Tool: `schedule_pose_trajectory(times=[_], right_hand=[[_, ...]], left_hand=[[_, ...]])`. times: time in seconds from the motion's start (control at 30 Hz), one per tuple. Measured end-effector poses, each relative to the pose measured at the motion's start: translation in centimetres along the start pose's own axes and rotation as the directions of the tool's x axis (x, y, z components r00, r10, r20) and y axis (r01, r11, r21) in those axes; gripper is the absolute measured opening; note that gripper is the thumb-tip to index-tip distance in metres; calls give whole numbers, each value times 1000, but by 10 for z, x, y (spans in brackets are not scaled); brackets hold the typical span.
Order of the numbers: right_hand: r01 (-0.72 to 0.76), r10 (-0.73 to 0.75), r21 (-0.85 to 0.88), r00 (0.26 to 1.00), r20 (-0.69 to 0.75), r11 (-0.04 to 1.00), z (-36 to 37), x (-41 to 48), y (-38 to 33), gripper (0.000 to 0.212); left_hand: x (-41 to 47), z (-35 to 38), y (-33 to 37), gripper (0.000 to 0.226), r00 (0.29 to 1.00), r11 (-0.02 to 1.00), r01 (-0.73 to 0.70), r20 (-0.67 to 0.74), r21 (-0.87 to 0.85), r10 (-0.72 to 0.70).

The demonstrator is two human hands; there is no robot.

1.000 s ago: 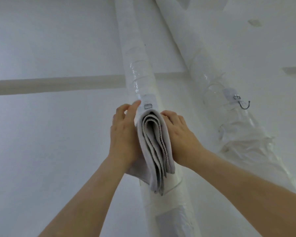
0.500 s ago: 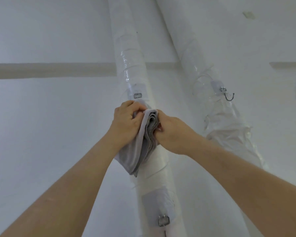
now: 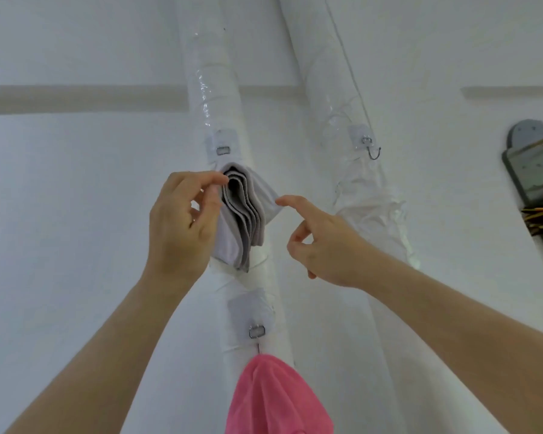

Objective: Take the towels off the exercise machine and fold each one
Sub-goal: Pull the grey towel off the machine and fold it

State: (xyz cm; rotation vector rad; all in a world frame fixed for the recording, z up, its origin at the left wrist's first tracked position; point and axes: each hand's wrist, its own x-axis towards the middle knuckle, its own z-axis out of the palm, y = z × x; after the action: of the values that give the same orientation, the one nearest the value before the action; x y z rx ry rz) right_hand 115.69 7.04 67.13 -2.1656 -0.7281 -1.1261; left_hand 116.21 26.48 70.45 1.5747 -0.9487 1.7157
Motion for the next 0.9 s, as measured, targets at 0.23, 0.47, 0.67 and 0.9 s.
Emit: schedule_pose_trajectory(times=[0.23,0.47,0.67,0.9], right_hand=[[-120,145,-127,967,210,985,-31,-107,5,23],[-258,356,-254,782,512,932,-51,-259,24,23],[-340,490,-353,575,655,872,-58,-371,9,23],[-464,598,-392,485,638,794,-41,-511,-21,23]], left_hand=[[-96,9,78,21,840,969,245,495,19,-222],[-230,20,166,13,500,935,289,801,206,-330],[-334,6,242,27,192,904,332,919,269,-344],[-459,-36,329,28,12,765,602,955,229,-296]])
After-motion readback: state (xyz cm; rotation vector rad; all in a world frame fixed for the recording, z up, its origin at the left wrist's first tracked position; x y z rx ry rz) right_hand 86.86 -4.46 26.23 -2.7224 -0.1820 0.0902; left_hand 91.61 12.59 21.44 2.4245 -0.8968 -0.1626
